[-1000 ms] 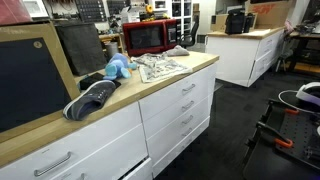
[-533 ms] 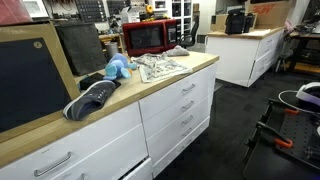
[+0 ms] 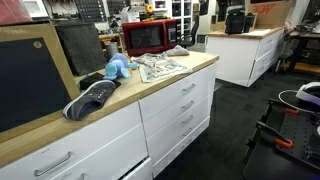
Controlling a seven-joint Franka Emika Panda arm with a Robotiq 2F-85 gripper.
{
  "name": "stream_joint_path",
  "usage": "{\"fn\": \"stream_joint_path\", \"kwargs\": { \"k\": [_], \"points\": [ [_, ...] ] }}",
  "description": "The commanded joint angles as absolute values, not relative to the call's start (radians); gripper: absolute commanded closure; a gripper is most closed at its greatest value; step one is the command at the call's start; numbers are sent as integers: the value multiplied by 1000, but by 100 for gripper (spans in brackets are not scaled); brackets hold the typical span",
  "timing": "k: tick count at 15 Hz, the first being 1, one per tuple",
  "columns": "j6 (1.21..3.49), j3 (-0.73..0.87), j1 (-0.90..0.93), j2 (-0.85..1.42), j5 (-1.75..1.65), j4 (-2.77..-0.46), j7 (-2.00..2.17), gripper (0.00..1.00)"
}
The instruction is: Open the topmost drawer on the right
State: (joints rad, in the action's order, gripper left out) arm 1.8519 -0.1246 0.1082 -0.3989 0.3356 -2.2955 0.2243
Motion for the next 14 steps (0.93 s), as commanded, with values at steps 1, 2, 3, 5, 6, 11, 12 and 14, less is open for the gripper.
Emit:
{"fn": "stream_joint_path", "kwargs": {
  "k": [1,2,3,5,6,11,12,14],
  "points": [
    [2106,-137,85,-363,339,-2416,244,0],
    [2200,-140,84,-348,338,-2454,250,0],
    [2285,-141,85,-328,339,-2483,260,0],
    [2457,-143,84,-277,330,-2535,287,0],
    [2549,-148,81,-241,319,-2559,315,0],
    [2829,-177,19,-37,100,-2599,597,0],
    [2868,-171,5,12,15,-2596,689,0],
    [2892,-114,4,84,-150,-2574,854,0]
  ]
}}
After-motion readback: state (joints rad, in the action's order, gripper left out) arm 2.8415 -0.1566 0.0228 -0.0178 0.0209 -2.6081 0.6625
